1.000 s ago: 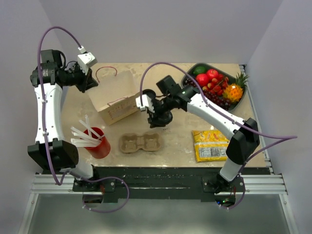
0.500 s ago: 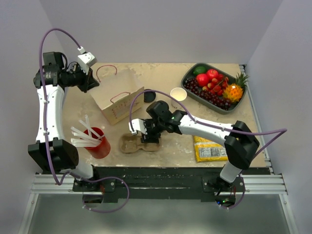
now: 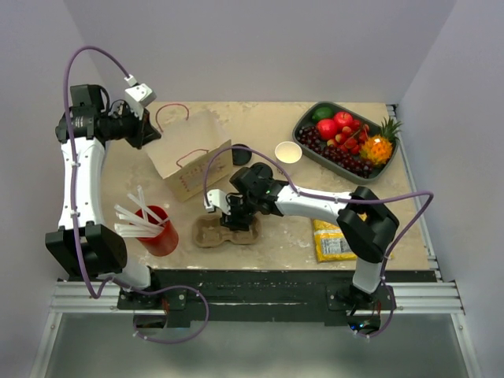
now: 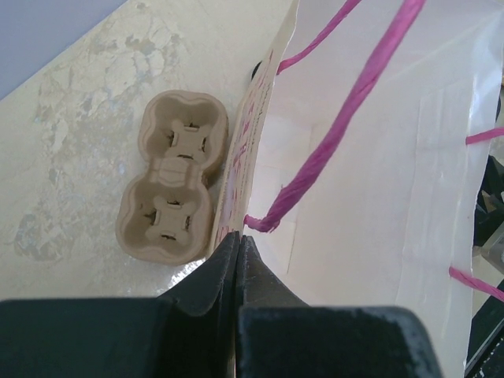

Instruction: Pack the takeout coffee

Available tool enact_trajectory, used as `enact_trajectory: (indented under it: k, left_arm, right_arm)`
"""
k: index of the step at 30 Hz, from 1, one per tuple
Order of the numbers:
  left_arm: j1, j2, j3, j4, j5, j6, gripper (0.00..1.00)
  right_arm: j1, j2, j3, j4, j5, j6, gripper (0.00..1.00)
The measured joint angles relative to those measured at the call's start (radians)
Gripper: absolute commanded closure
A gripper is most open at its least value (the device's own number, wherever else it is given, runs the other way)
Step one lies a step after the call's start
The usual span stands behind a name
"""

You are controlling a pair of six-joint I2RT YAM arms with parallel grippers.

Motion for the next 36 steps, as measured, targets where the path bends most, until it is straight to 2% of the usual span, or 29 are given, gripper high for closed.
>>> enact_trajectory:
  k: [12,36]
  left_arm:
    - [0.0,0.0,-0.023,0.012,-0.003,-0.01,1.0]
    - [0.0,0.0,-0.024,0.012,-0.005,-0.013,1.0]
  right_arm:
    - [0.013,0.039,0.054,-0.002,-0.043,0.019,0.46]
    - [0.027,0.075,0.061,-0.038,-0.06,0.023,0.45]
